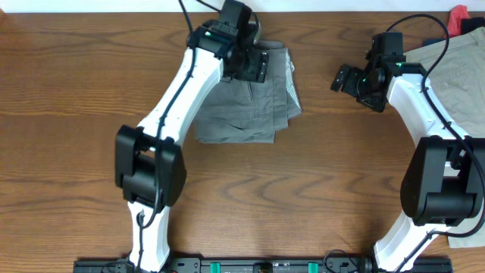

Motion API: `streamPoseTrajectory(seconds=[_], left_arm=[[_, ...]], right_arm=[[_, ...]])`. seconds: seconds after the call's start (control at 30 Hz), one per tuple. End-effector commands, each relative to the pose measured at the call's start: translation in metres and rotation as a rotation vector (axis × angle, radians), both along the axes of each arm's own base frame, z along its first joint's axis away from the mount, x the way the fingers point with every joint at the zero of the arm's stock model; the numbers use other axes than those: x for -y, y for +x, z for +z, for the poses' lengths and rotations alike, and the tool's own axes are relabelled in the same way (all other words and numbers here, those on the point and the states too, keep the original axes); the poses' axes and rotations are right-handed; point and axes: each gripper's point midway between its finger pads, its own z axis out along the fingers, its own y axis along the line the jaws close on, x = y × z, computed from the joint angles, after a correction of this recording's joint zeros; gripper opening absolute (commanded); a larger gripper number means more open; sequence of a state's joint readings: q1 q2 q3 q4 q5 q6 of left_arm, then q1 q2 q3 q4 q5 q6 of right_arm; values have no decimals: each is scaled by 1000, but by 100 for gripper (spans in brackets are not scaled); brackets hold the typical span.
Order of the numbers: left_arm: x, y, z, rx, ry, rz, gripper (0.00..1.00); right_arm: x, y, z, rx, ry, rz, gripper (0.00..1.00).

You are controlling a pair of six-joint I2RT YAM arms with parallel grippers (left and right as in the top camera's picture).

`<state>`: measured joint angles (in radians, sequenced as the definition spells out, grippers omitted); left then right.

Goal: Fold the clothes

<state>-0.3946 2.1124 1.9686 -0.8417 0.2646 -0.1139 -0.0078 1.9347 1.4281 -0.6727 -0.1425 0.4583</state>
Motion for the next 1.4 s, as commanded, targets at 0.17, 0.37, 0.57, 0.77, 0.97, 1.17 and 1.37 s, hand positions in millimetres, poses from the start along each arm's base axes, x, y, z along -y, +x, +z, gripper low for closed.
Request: streamPoseTrajectory(seconds=[0.17, 0.37, 0.57, 0.77, 0.97, 1.17, 1.37], left_arm=[[17, -13, -38, -115, -45, -28, 20], [54, -28, -82, -221, -110, -114, 11], [86, -45, -128, -292, -124, -181, 11], [90, -58, -151, -345, -93, -193, 11], [78, -38, -108, -230, -70, -158, 11], [45, 12, -46, 59, 52, -37, 11], [49, 43, -40, 175, 14, -8, 11]], right_arm=[[-2, 4, 3, 13, -2, 17, 99], [-2, 4, 3, 13, -2, 17, 99], [-2, 4, 3, 13, -2, 17, 99], [-2, 4, 3, 13, -2, 17, 99], [-2, 4, 3, 13, -2, 17, 99], [-2, 4, 3, 13, -2, 18, 99], [-2, 4, 3, 13, -2, 17, 99]])
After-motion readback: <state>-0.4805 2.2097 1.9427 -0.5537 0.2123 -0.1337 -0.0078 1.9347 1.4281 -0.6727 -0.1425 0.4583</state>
